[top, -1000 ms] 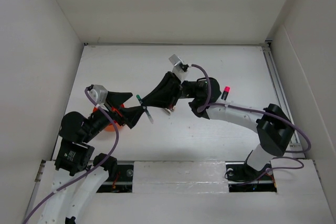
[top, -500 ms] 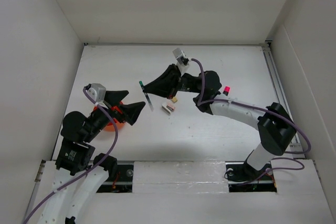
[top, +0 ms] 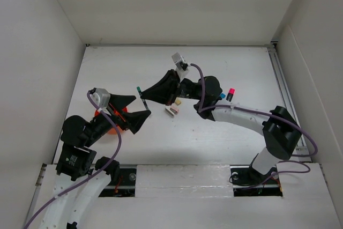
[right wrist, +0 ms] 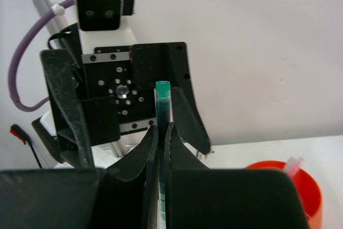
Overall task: Sort the stationery into containers
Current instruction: Pick up the pen from the center of the board, then place the pen in the storage box.
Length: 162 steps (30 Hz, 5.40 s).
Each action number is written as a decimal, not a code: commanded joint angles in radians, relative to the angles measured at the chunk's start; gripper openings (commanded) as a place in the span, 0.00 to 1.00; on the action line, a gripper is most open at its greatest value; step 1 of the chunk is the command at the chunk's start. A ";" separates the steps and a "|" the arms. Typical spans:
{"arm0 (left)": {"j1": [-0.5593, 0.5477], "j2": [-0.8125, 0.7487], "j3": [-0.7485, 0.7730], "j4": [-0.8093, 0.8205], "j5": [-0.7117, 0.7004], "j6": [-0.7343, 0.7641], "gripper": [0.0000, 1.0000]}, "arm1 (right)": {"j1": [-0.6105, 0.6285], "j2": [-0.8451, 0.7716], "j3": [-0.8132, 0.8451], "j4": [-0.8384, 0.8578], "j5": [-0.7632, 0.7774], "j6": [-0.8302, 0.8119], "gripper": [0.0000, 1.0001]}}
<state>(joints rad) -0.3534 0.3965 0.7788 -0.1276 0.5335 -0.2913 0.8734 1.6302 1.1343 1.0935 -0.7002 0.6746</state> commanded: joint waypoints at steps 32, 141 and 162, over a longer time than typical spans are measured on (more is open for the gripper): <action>-0.006 -0.041 -0.004 0.086 0.062 0.020 0.62 | 0.090 0.088 0.002 0.445 -0.004 0.264 0.00; 0.056 0.435 0.007 0.031 -1.369 -0.029 0.00 | -0.223 -0.641 -0.567 0.077 0.099 -0.062 0.99; 0.056 0.329 -0.225 0.197 -1.345 0.017 0.00 | -0.223 -0.734 -0.627 0.101 0.090 -0.064 0.99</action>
<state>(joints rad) -0.3000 0.7063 0.5732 -0.0105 -0.8276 -0.2913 0.6430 0.9264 0.5072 1.1542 -0.6094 0.6243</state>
